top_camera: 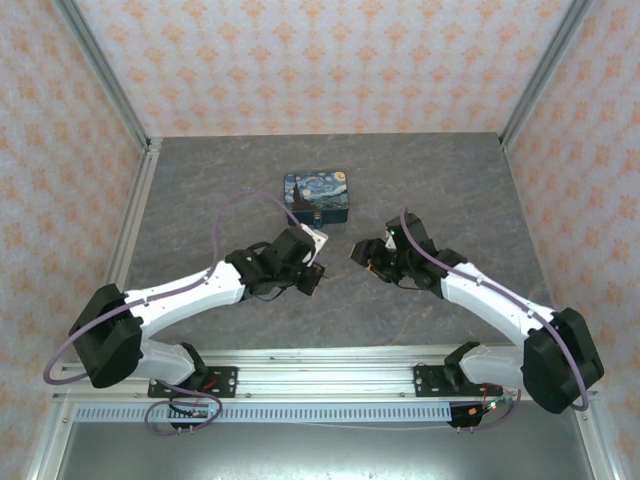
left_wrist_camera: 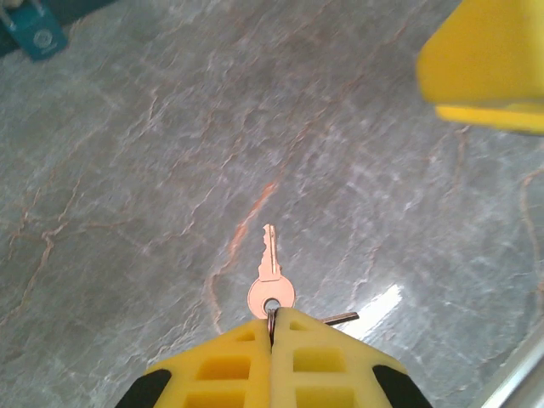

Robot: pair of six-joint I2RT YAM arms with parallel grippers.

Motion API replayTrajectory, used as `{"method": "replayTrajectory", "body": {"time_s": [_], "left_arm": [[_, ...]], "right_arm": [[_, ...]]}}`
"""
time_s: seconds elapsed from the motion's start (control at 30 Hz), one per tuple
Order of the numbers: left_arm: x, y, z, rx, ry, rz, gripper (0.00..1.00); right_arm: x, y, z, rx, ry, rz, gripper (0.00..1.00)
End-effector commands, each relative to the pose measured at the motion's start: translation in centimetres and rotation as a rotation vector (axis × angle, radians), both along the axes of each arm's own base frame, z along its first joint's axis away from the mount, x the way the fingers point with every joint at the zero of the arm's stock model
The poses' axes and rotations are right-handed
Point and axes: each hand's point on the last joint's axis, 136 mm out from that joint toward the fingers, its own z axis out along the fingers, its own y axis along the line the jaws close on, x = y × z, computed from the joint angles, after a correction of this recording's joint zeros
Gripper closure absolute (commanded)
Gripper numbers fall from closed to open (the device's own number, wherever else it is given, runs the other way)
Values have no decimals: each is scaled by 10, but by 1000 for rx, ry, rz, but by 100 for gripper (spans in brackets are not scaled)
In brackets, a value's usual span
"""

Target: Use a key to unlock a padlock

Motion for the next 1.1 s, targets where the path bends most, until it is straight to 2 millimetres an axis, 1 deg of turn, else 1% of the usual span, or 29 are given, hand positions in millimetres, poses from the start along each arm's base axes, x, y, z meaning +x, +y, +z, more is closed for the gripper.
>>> {"method": "replayTrajectory", "body": {"time_s": [0.0, 0.03, 0.17, 0.27, 0.3, 0.4, 0.5, 0.63, 0.8, 0.9, 1.07], "left_arm": [[1, -16, 29, -95, -36, -53, 100], [0, -21, 34, -118, -40, -64, 100], [-2, -32, 49, -173, -60, -104, 100], [-3, -35, 56, -197, -77, -115, 100], [-3, -35, 58, -200, -81, -116, 100], [-3, -36, 65, -217, -98, -125, 100], [-4, -38, 72, -243, -116, -139, 100], [-6, -43, 78, -269, -124, -157, 100], [-3, -43, 86, -273, -150, -159, 100], [-2, -44, 92, -286, -160, -160, 100], [-2, -46, 92, -291, -159, -162, 100]], "right_arm": [[1, 13, 33, 132, -23, 2, 47], [2, 15, 38, 150, -27, 7, 47], [1, 21, 49, 196, -19, 20, 56], [0, 24, 54, 226, -5, 23, 64], [-1, 26, 54, 238, 4, 23, 65], [-2, 29, 56, 279, 23, 20, 64], [-2, 31, 59, 303, 29, 17, 61], [-1, 34, 63, 328, 34, 18, 60], [-1, 39, 73, 356, 38, 32, 61], [-3, 41, 77, 366, 40, 39, 63], [-6, 46, 81, 378, 47, 62, 69]]}}
